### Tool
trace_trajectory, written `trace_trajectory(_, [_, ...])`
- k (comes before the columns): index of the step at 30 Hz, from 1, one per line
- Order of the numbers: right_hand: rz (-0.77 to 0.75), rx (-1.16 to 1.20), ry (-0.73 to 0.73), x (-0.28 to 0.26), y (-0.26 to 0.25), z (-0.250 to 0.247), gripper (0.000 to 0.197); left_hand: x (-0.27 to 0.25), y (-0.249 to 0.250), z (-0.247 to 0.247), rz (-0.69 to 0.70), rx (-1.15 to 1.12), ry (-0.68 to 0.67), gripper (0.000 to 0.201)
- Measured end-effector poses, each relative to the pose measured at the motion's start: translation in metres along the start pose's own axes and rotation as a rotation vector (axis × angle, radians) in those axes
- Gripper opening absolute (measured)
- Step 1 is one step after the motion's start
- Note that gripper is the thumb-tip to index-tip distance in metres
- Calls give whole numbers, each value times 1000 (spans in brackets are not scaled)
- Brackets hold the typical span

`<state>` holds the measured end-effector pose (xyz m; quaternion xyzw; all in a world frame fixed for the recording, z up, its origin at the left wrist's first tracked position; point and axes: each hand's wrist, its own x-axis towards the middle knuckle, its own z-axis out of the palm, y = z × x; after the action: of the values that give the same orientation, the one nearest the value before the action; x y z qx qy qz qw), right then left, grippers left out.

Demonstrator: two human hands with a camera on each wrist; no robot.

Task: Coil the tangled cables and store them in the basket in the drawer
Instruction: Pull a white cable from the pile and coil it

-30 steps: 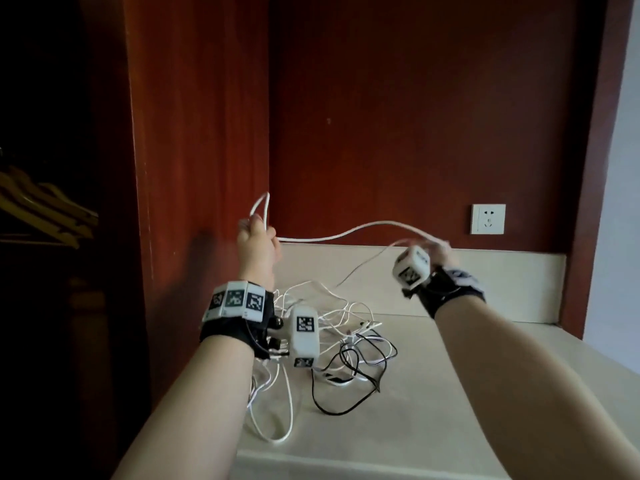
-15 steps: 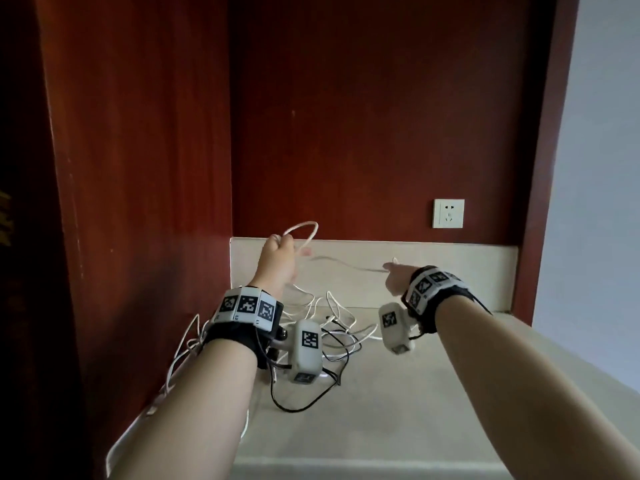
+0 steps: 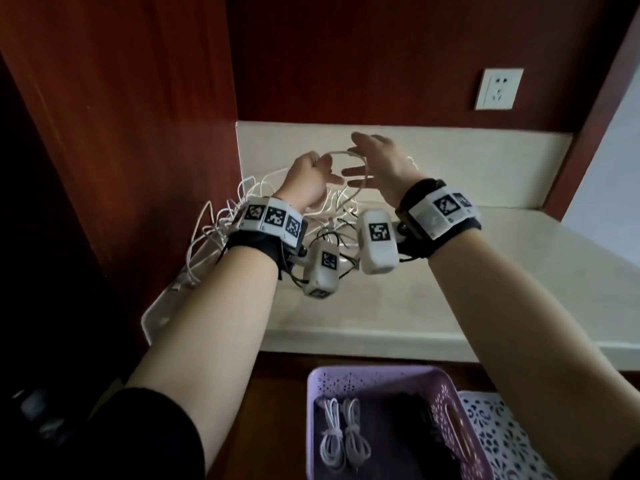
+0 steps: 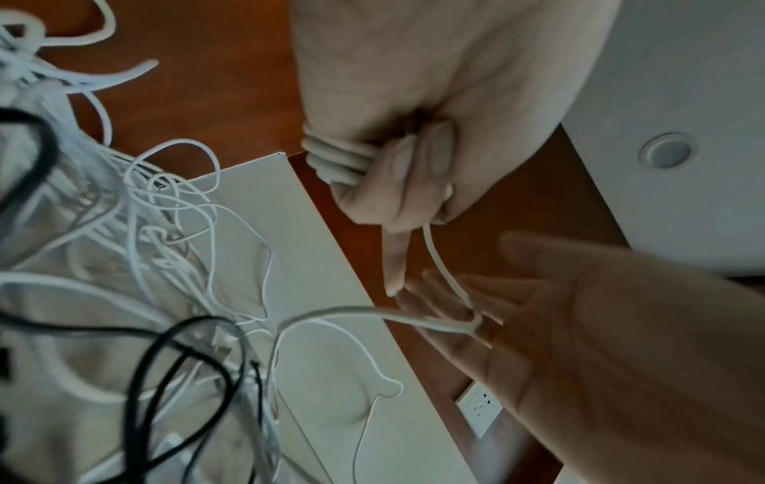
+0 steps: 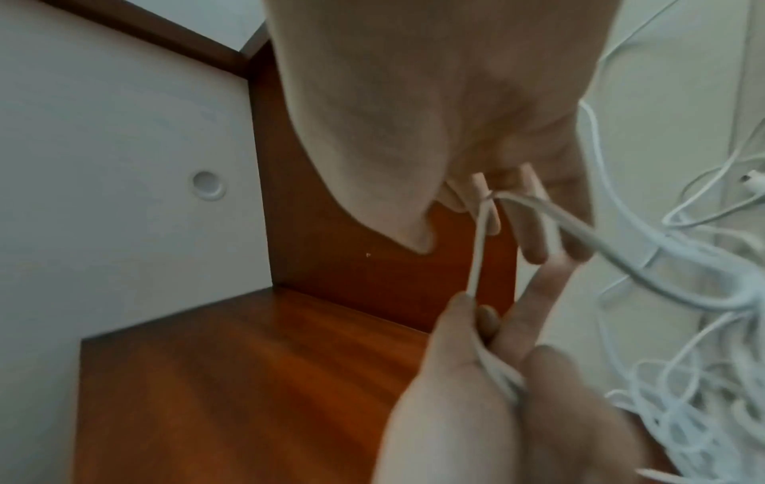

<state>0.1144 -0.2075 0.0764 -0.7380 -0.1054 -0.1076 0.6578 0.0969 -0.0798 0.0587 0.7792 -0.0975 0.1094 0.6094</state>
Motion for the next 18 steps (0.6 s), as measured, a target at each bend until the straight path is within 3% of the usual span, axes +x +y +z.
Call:
trace_trajectory(3, [66, -1, 42, -17, 22, 2, 37, -6, -16, 2, -11, 69, 23, 20])
trace_trajectory(6, [59, -110, 68, -28, 50, 1, 17, -16, -33, 2, -44, 109, 5, 22])
trace_trajectory(10, [-20, -119, 196, -41, 75, -2, 13, -25, -51, -2, -43, 189, -39, 25])
trace_trajectory(14, [-102, -24, 354, -61, 78, -5, 10, -34, -60, -11, -142, 56, -265, 27])
trace_trajectory(16, [-150, -39, 425, -68, 77, -8, 3, -42, -59, -19, -129, -22, -447, 31])
trace_trajectory(18, [-200, -81, 489, -75, 75, -11, 10, -52, -59, -27, -110, -124, -631, 38])
